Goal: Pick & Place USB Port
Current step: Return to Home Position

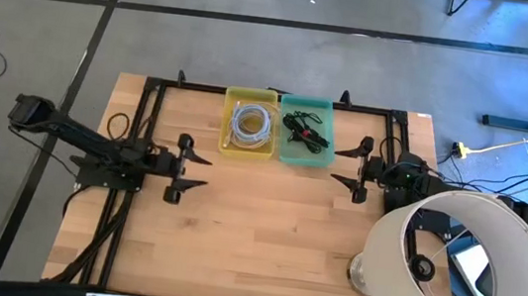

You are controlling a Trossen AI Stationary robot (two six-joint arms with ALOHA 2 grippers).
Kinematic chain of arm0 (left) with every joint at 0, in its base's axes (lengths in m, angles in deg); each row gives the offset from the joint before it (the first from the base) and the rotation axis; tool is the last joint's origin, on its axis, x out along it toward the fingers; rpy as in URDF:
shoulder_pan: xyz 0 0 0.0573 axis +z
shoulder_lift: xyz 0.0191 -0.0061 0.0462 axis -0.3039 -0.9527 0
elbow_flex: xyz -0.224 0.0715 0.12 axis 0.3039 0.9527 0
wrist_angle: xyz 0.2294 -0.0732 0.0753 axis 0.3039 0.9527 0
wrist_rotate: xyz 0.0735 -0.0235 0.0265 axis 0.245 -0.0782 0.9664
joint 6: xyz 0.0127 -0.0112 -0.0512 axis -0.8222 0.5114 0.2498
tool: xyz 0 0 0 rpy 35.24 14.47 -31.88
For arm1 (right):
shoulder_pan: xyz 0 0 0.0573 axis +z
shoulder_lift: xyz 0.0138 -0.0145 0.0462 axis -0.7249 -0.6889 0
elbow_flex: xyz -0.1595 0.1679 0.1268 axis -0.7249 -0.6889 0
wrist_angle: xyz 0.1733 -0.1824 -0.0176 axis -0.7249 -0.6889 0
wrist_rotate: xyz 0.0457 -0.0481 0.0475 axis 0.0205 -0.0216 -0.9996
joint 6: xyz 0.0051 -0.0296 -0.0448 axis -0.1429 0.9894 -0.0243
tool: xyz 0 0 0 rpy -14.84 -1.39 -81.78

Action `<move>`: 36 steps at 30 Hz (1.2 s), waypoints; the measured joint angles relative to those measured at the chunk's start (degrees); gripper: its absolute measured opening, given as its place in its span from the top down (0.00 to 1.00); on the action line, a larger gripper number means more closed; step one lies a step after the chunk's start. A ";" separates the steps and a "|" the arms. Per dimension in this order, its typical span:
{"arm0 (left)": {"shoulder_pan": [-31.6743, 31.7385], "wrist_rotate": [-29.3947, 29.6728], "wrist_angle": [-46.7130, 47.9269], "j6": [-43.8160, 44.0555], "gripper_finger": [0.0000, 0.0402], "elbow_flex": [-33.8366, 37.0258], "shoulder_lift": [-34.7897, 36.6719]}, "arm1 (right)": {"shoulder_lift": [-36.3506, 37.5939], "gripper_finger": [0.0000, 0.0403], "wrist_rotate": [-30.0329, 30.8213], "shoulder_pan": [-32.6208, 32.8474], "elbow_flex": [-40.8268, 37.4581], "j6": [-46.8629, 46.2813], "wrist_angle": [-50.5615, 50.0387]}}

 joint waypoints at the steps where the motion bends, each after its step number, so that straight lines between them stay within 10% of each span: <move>1: 0.00 0.00 1.97 -0.79 0.40 0.86 2.37 | 0.00 0.20 0.00 0.00 -0.02 0.00 0.00; 22: 11.41 -7.31 48.13 9.20 0.40 2.48 43.98 | 0.01 0.20 -0.02 0.01 0.00 0.00 0.02; 36: 15.34 -12.47 49.36 7.27 0.40 2.48 44.21 | 0.00 0.20 0.00 0.00 0.00 0.00 0.00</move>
